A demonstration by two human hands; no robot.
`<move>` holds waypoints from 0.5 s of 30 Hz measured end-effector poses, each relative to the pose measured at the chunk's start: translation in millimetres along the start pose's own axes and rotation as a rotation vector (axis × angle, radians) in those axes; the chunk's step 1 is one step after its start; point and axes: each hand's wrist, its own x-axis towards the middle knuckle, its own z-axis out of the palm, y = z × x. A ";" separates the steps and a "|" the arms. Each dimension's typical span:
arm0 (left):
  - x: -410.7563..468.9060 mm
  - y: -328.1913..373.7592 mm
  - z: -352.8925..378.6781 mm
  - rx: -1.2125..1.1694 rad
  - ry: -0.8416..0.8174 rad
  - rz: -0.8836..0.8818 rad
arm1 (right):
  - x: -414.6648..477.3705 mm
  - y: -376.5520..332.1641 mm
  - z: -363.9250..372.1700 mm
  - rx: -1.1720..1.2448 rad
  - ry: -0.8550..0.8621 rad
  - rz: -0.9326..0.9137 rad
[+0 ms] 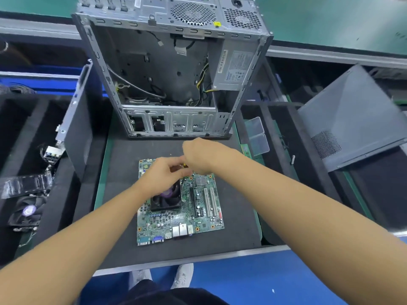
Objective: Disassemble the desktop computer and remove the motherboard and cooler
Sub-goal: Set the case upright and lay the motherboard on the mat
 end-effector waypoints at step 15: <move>-21.4 5.1 37.6 0.000 0.425 0.058 | -2.3 -7.9 5.9 0.165 0.035 0.026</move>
